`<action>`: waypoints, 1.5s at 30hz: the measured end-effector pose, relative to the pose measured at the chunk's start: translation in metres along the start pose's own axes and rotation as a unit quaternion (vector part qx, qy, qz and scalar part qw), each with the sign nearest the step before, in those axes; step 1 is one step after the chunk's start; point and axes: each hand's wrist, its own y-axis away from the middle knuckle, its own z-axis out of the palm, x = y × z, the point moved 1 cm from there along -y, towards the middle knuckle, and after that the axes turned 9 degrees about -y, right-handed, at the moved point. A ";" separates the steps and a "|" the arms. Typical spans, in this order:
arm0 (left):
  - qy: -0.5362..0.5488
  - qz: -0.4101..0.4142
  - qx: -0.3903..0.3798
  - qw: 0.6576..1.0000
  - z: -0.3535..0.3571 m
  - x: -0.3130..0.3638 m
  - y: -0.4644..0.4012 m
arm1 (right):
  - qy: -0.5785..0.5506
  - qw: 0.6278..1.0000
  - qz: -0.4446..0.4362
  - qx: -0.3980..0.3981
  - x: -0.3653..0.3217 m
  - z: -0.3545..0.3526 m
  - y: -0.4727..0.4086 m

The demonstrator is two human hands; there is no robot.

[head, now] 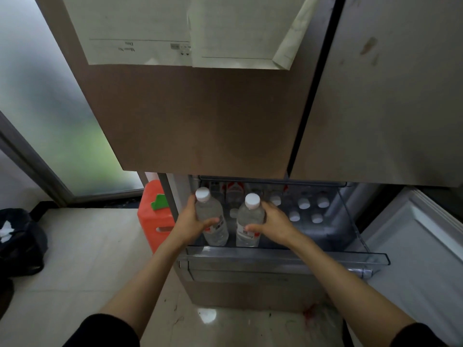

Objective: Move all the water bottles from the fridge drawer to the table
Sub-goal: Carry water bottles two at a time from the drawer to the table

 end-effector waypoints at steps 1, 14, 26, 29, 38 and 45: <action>-0.016 0.004 0.011 1.000 0.001 -0.001 -0.001 | -0.006 1.000 0.003 -0.015 0.000 0.001 0.000; -0.023 -0.026 0.078 0.996 0.004 0.003 0.002 | -0.035 0.997 0.021 0.066 -0.005 0.014 0.000; -0.049 0.109 0.156 0.981 -0.019 0.024 0.055 | -0.018 0.983 -0.107 0.149 -0.034 0.003 0.040; -0.037 0.124 0.211 0.969 -0.032 0.048 0.080 | -0.031 0.977 -0.154 0.148 -0.052 -0.005 0.057; 0.072 0.125 0.363 0.921 -0.085 0.097 0.188 | -0.119 0.951 -0.270 0.095 -0.128 -0.006 0.129; 0.054 0.055 0.424 0.902 -0.128 0.048 0.295 | -0.121 0.941 -0.313 -0.048 -0.170 0.074 0.180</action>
